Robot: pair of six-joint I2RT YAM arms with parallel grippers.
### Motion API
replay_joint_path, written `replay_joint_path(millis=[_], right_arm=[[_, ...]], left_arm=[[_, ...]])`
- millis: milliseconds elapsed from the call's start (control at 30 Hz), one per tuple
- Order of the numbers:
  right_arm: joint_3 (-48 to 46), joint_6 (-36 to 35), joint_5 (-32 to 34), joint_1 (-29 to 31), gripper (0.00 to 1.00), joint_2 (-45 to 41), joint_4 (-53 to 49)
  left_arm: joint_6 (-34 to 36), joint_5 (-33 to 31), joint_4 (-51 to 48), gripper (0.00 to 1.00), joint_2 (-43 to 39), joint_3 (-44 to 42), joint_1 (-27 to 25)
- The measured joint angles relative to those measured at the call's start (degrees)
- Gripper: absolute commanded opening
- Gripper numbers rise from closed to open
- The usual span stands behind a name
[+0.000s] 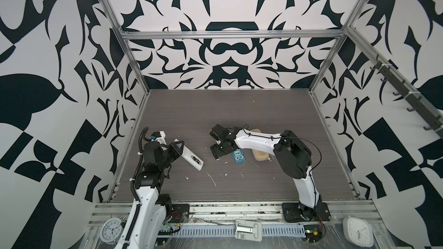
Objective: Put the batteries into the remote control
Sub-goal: 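Lower the right gripper over the white battery cover on the table, then close the right gripper on the battery cover and lift it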
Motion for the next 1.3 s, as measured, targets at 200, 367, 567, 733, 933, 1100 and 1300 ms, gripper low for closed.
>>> replay_joint_path(millis=[200,367,567,733,933,1100,1300], right_arm=[[-0.24,0.33,-0.15,0.72,0.76,-0.02,-0.02],[2.75,0.57,-0.79,0.72,0.73,1.86,-0.13],[6.80,0.46,-0.79,0.74,0.67,4.59,-0.68],[9.05,-0.15,-0.33,1.16,0.65,5.99,-1.73],[13.66,-2.62,0.96,2.80,0.65,8.79,-4.00],[14.91,-4.50,1.55,3.93,0.65,9.44,-5.33],[13.79,-5.29,3.26,4.33,0.65,8.81,-6.14]], left_arm=[[0.02,0.00,0.04,0.00,-0.02,0.00,0.00],[0.11,0.00,0.04,0.00,-0.07,0.00,0.00],[0.22,0.00,0.02,0.00,-0.13,0.00,0.00],[0.42,-0.02,0.02,0.00,-0.13,0.00,0.00],[0.44,-0.02,0.02,0.00,-0.13,0.00,0.00],[0.46,-0.02,0.02,0.00,-0.13,0.00,0.00],[0.61,-0.02,0.04,0.00,-0.13,0.00,0.00]])
